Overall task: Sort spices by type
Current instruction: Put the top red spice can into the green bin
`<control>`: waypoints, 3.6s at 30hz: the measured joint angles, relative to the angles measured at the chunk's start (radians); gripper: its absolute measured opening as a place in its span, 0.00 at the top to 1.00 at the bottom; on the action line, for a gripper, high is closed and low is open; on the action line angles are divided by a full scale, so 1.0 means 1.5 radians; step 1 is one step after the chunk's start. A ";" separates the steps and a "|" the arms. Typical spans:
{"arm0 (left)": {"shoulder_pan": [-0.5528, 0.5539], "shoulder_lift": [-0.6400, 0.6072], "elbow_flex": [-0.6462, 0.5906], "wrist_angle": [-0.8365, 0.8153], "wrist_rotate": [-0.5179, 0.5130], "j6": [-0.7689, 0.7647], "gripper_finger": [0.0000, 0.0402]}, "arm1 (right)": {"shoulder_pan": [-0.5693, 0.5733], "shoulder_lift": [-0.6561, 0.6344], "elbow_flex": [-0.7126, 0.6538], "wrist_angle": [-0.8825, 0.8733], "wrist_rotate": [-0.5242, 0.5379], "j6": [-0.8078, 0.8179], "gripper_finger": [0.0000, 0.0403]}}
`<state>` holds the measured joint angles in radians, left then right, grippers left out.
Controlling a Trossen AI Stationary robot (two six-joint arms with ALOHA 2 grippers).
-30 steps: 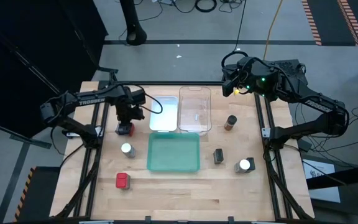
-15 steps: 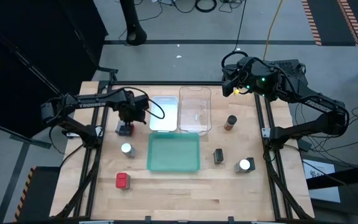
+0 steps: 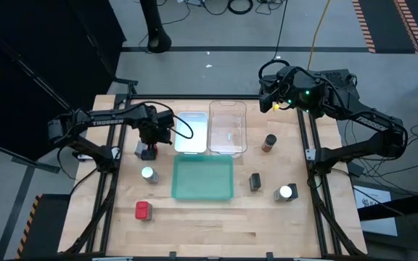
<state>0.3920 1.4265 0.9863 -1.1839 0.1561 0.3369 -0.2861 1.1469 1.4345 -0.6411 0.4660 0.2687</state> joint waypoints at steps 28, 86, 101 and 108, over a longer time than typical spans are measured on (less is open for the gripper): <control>0.000 -0.001 -0.019 -0.033 -0.030 0.015 0.06 | 0.000 0.032 0.000 0.001 0.003 -0.007 1.00; 0.001 -0.002 -0.114 0.068 -0.094 0.166 0.06 | 0.000 0.032 0.000 0.000 0.003 0.002 1.00; 0.001 -0.002 -0.183 0.155 -0.124 0.163 0.09 | 0.000 0.032 0.000 0.001 0.003 0.000 1.00; 0.001 -0.002 -0.183 0.155 -0.140 0.156 0.28 | 0.000 0.032 0.000 0.000 0.003 0.003 1.00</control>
<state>0.3931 1.4231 0.7124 -0.9515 -0.0534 0.5715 -0.2867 1.1942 1.4345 -0.6407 0.4706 0.2728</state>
